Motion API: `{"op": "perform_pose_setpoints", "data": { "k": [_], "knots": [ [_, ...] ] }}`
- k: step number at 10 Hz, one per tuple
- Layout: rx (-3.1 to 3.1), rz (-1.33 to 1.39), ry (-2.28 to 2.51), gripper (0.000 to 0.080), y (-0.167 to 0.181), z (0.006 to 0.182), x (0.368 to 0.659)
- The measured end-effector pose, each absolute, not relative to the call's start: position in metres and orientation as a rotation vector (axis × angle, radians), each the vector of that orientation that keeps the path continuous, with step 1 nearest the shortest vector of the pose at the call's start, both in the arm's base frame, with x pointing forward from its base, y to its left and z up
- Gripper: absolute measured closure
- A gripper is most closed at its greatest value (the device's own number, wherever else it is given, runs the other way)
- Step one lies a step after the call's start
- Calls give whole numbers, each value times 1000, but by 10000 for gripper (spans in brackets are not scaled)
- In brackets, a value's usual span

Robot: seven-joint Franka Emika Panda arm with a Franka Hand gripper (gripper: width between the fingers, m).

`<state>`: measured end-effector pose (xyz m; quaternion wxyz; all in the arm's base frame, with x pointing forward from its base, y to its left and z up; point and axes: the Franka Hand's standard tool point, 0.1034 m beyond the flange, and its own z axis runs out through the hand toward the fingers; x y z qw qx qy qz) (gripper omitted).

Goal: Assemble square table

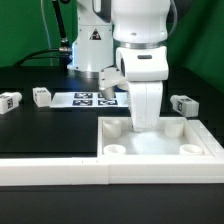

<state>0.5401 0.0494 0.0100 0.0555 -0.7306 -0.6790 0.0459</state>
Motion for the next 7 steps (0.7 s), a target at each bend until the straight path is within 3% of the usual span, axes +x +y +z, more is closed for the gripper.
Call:
{"op": "perform_pose_setpoints", "data": {
  "k": [3,4,5,7],
  "knots": [
    [-2223,202,-2053,724,49,10,540],
    [-2222,203,-2052,608,49,10,539],
    [-2222,204,-2052,608,49,9,539],
    [-2224,200,-2053,291,49,11,541]
  ]
}}
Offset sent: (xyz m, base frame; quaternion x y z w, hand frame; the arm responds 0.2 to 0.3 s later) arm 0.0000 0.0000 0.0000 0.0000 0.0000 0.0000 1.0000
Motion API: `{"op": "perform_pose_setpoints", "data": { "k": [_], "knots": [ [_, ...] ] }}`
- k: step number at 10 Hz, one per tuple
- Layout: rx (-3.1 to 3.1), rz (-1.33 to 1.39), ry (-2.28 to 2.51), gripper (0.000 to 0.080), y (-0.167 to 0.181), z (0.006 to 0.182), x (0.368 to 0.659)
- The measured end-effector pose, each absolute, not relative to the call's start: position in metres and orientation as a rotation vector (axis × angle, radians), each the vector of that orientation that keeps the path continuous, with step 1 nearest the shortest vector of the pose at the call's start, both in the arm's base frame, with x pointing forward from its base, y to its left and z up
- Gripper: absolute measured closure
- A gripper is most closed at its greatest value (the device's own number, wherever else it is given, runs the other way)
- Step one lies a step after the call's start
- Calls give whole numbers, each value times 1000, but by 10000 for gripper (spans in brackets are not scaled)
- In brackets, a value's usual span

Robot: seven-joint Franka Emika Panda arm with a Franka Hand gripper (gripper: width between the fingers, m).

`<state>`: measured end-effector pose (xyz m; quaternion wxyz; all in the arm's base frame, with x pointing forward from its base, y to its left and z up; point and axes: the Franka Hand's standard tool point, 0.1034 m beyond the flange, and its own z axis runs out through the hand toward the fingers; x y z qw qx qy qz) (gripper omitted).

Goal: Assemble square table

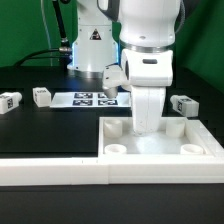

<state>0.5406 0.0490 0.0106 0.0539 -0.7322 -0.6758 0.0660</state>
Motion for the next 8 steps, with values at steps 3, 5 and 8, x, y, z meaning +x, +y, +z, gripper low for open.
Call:
{"op": "perform_pose_setpoints", "data": {
  "k": [3,5,8],
  "knots": [
    [-2226,198,-2054,159,49,12,542],
    [-2226,197,-2054,152,49,12,542],
    [-2226,197,-2055,151,49,12,542]
  ]
}}
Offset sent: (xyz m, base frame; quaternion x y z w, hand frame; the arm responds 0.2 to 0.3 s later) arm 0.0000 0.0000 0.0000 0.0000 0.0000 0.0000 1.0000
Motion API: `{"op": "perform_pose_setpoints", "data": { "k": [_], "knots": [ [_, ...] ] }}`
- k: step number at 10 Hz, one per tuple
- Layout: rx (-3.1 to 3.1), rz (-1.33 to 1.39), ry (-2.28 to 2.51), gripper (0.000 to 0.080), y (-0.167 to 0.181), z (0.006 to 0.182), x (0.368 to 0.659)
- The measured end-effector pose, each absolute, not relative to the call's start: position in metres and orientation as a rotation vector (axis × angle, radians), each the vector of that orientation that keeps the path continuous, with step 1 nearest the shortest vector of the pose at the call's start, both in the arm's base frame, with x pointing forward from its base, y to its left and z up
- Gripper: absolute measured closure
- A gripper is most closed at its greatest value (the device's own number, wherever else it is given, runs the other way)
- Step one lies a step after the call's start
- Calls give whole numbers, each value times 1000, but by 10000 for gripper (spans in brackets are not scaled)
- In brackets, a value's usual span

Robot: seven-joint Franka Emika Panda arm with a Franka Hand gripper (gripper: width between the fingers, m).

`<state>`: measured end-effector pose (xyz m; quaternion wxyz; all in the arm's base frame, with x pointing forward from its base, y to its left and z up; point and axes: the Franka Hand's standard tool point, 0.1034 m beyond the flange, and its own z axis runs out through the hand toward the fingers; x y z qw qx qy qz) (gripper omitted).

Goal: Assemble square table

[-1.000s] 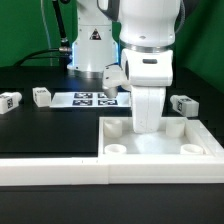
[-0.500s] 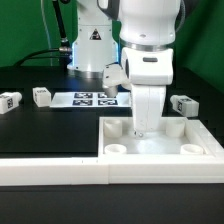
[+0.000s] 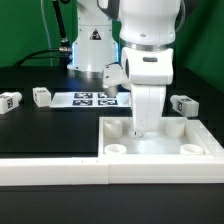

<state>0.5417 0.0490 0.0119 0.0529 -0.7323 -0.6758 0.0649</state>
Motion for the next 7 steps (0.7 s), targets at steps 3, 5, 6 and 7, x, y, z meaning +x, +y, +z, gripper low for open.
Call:
{"op": "perform_pose_setpoints", "data": {
  "k": [3,5,6,7],
  "knots": [
    [-2433,193,-1862,151,61,39,533],
    [-2575,168,-1715,151,84,59,529],
    [-2637,155,-1634,151,95,63,532],
    [-2720,162,-1488,151,106,62,530]
  ]
}}
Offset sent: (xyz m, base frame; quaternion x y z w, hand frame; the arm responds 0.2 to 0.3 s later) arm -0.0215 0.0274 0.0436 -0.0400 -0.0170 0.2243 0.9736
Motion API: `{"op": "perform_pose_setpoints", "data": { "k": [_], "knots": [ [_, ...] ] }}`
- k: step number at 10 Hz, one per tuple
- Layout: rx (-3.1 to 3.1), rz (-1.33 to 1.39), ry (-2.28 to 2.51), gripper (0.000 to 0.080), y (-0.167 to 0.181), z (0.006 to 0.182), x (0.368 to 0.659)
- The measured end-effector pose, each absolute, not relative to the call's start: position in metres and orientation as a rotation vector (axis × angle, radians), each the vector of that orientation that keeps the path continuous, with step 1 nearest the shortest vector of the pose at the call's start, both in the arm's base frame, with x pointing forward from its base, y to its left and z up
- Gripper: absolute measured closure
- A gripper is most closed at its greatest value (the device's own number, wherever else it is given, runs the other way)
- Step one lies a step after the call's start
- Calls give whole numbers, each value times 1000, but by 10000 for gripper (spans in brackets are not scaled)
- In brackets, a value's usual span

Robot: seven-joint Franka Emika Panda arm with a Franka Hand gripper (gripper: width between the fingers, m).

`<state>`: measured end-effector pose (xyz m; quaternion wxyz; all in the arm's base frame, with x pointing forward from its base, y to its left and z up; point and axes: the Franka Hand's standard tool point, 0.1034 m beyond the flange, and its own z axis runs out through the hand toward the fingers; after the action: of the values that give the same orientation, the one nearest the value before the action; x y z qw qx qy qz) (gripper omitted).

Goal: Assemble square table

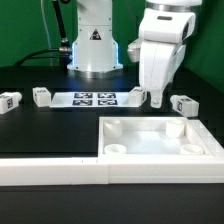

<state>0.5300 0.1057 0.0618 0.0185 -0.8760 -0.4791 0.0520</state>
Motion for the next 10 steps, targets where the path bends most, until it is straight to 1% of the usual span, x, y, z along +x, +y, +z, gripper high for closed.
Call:
{"op": "perform_pose_setpoints", "data": {
  "k": [2,5,6,8,10],
  "knots": [
    [-2778,165,-1382,151,105,61,530],
    [-2917,171,-1085,151,111,62,528],
    [-2987,173,-884,151,139,64,522],
    [-3063,195,-603,151,173,59,510],
    [-3082,213,-486,151,178,57,509]
  ]
}}
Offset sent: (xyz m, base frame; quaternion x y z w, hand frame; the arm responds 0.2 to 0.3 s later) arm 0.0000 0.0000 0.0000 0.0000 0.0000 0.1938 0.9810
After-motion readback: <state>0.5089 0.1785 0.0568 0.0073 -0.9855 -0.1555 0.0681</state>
